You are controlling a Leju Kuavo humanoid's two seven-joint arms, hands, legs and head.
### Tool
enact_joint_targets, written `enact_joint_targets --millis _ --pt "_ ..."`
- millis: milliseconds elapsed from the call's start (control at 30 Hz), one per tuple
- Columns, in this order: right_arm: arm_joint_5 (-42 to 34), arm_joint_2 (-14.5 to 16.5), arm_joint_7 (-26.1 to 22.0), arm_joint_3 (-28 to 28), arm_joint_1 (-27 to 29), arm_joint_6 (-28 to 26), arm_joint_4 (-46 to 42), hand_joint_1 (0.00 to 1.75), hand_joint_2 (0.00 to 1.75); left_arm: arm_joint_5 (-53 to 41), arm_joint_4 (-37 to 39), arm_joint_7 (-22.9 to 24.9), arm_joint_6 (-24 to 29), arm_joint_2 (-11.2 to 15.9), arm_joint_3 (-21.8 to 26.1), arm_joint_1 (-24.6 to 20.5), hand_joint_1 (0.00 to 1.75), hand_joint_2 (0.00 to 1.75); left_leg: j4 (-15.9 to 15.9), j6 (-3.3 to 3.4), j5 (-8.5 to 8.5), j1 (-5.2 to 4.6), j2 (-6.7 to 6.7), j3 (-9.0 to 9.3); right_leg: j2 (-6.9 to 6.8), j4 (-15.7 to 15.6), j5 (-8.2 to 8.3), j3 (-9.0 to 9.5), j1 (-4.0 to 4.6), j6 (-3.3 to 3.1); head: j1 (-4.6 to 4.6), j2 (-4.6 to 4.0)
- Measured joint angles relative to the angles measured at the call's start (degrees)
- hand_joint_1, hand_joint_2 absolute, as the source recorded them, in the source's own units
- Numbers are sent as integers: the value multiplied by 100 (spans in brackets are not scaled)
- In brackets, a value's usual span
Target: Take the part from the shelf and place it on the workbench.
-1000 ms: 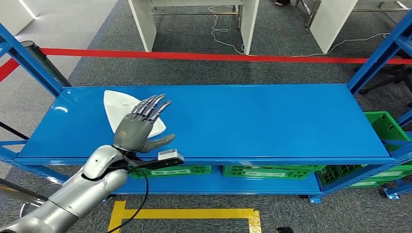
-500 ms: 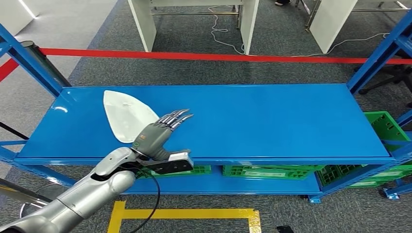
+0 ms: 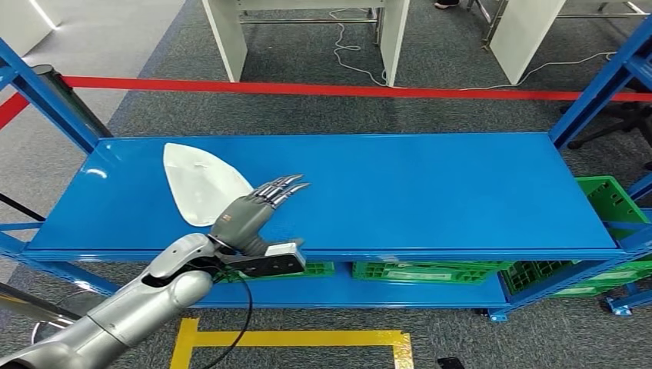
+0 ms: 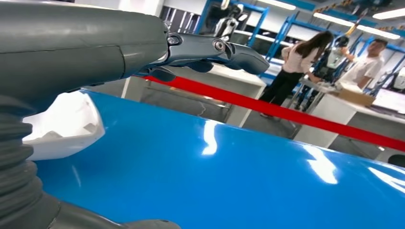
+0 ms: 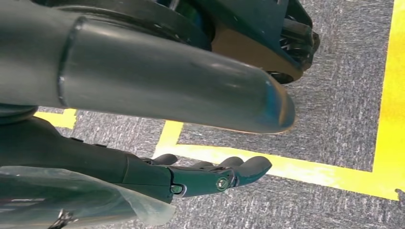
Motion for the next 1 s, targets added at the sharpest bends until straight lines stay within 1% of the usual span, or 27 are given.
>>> enact_joint_targets --millis 133,300,533,800,1000 --pt "1 0 -1 16 0 -14 0 0 0 -137 -16 262 2 89 22 10 0 175 0 0 0 0 0 0 -1 0 0 0 0 0 1 -1" --pt "-40 0 -1 20 5 -36 0 0 0 -446 8 604 150 142 117 66 0 175 0 0 0 0 0 0 0 1 0 0 0 0 1 1" --pt "-59 0 0 24 8 -56 0 0 0 -580 73 761 211 163 210 124 0 175 0 0 0 0 0 -2 0 1 0 0 0 0 1 -1" --pt "-100 0 25 34 23 -66 0 0 0 -1000 272 1174 365 165 358 213 0 175 0 0 0 0 0 -1 0 1 0 -1 0 0 0 1" --pt "-131 0 28 33 42 -75 0 0 0 -1319 502 1479 426 119 497 257 0 175 0 0 0 0 0 -1 0 1 0 -1 0 0 1 0"
